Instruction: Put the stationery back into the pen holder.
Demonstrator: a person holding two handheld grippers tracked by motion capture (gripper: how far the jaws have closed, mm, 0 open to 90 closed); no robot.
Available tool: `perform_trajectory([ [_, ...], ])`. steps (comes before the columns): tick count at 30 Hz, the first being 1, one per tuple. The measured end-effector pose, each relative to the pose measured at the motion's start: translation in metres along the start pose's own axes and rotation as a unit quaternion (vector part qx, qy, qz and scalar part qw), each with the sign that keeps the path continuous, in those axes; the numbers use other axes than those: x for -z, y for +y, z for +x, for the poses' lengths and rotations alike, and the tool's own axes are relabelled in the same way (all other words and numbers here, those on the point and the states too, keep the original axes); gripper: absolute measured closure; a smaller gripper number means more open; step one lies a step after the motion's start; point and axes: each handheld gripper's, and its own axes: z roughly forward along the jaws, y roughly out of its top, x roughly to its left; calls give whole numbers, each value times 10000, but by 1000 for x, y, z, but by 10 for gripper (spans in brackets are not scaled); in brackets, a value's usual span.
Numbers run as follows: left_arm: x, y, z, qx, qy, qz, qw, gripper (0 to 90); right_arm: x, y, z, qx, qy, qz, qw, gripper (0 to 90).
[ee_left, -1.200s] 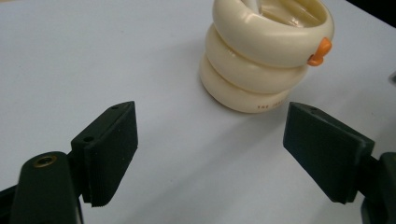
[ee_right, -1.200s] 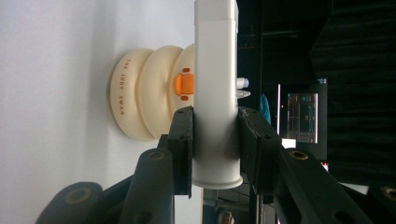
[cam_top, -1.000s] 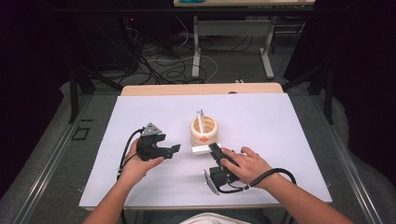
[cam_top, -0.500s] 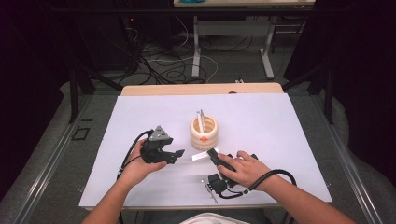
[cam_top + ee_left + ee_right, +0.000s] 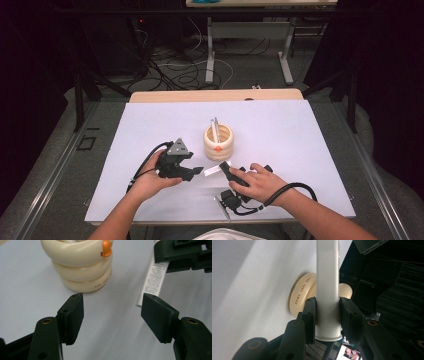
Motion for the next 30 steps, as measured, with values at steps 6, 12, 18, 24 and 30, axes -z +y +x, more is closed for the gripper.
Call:
perform_trajectory([
  [6, -5, 3, -7, -148, -112, 202, 9996, 392, 0, 1, 3, 31, 92, 66, 9999, 674],
  [12, -8, 7, -15, -194, -269, 318, 9989, 450, -2, 7, 6, 237, 68, -24, 9997, 674],
  [18, -15, 10, -22, -329, -325, 650, 9968, 474, -4, 12, 10, 418, 63, -109, 9990, 674],
  [24, -22, 17, -28, -378, -427, 860, 9947, 520, -3, 15, 12, 523, 99, -112, 9985, 674],
  [30, -29, 26, -34, -430, -498, 1112, 9916, 558, -4, 15, 12, 577, 89, -127, 9982, 674],
])
